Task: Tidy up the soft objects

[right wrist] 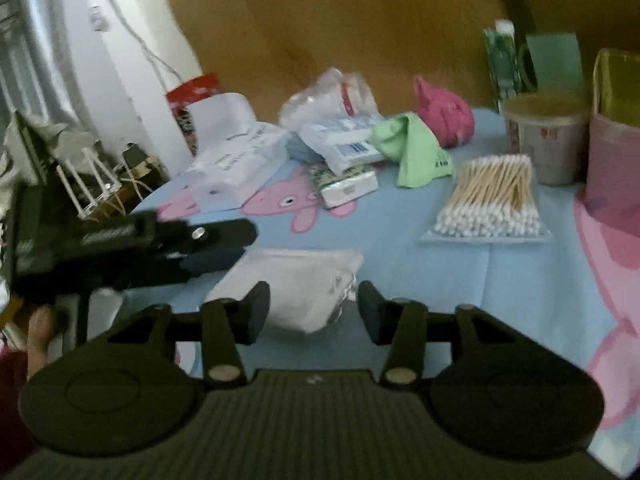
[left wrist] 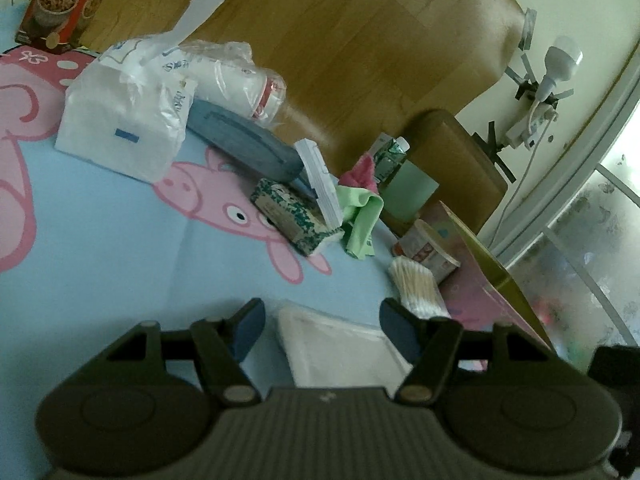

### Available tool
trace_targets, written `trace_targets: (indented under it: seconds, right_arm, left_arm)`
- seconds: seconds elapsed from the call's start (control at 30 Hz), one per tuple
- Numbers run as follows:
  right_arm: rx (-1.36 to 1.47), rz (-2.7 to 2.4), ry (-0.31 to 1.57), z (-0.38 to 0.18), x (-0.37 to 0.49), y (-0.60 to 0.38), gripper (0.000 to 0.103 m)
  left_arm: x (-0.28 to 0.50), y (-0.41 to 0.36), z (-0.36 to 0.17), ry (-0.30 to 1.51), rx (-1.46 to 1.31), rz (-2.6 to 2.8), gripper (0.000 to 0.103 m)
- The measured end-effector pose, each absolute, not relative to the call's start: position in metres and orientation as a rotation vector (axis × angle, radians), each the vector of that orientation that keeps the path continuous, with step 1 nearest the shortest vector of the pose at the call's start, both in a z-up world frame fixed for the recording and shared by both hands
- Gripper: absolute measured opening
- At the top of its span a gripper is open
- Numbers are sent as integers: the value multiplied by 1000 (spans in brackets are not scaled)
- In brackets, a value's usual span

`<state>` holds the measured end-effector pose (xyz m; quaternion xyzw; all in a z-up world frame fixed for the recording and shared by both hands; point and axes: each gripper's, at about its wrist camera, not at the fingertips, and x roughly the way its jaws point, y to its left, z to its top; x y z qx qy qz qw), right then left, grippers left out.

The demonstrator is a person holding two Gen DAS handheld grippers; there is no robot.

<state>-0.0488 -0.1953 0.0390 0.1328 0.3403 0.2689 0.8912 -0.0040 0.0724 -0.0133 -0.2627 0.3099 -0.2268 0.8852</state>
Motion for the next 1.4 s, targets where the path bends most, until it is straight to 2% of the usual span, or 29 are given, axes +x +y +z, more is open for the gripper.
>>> trace_targets:
  seconds: [0.07, 0.2, 0.27, 0.53, 0.6, 0.67, 0.77, 0.9, 1.17, 1.4]
  right_arm:
    - [258, 579, 691, 39, -51, -195, 74]
    - [147, 580, 679, 39, -51, -187, 83]
    - [84, 585, 675, 38, -52, -181, 85]
    - [-44, 609, 671, 30, -43, -160, 85]
    - [-50, 601, 685, 27, -36, -158, 83]
    - [-56, 598, 670, 27, -36, -156, 80]
    - [-49, 553, 647, 29, -38, -161, 69]
    - [-6, 508, 590, 36, -44, -181, 68]
    - [-73, 324, 398, 67, -51, -229, 68]
    - [-45, 125, 342, 82, -42, -311, 69]
  left_arm:
    - [-5, 74, -12, 645, -551, -479, 71]
    - [-11, 85, -9, 633, -569, -474, 73]
    - [-16, 92, -5, 626, -570, -469, 73]
    - [-12, 70, -5, 724, -491, -510, 73]
    - [-13, 60, -9, 708, -473, -512, 67]
    - [-12, 48, -7, 710, -435, -513, 66]
    - [-10, 39, 1, 704, -412, -506, 66]
    - [-6, 25, 22, 658, -397, -557, 66]
    - [20, -53, 74, 562, -290, -668, 66]
    - [45, -160, 94, 491, -151, -827, 66]
